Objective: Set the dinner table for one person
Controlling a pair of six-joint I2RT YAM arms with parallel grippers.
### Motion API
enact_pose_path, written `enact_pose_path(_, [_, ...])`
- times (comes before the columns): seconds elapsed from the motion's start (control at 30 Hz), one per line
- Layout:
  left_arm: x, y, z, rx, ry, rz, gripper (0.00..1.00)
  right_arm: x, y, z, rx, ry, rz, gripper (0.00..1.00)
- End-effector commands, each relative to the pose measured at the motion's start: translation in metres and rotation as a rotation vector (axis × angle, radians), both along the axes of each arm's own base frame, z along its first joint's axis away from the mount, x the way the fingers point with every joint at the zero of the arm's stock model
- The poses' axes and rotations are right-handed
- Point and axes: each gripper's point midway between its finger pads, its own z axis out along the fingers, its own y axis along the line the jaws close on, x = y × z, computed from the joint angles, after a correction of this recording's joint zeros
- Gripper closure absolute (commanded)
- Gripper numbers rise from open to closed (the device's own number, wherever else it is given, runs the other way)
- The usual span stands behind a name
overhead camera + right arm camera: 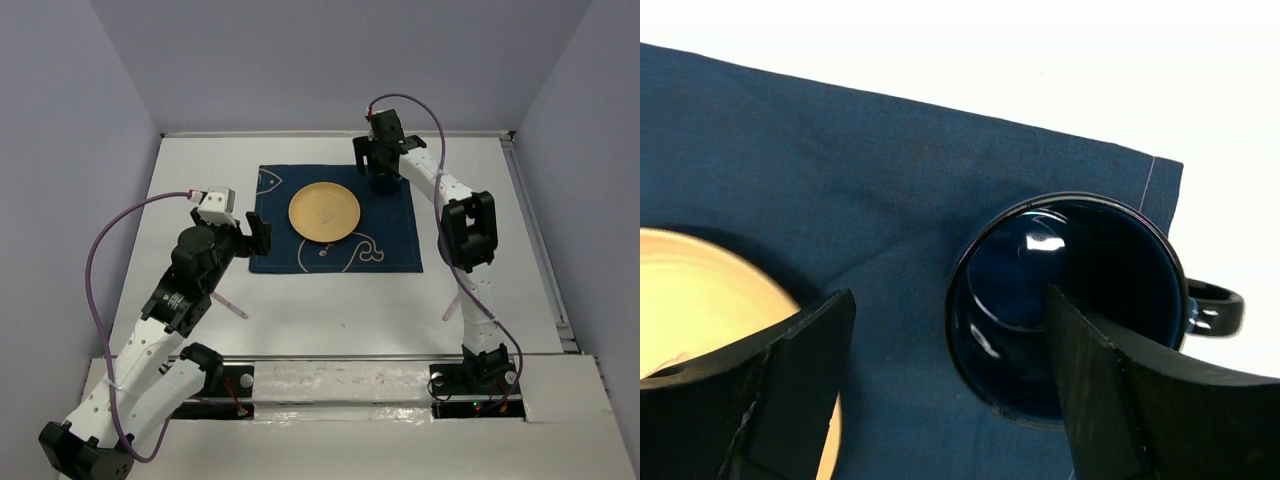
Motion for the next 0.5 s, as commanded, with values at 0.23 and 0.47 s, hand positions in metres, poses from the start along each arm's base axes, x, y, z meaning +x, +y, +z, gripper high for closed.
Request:
enact_pose_path(0.23, [0.006,0.015,0.015,-0.006,-0.050,0.070,0.01,-0.064,0.041,0.126,0.271,-0.168,0.107,0.13])
enact_pose_path(0.47, [0.008,0.027,0.018,-0.015,-0.059,0.115,0.01,-0.131,0.083,0.135,0.442,-0.187,0.252,0.13])
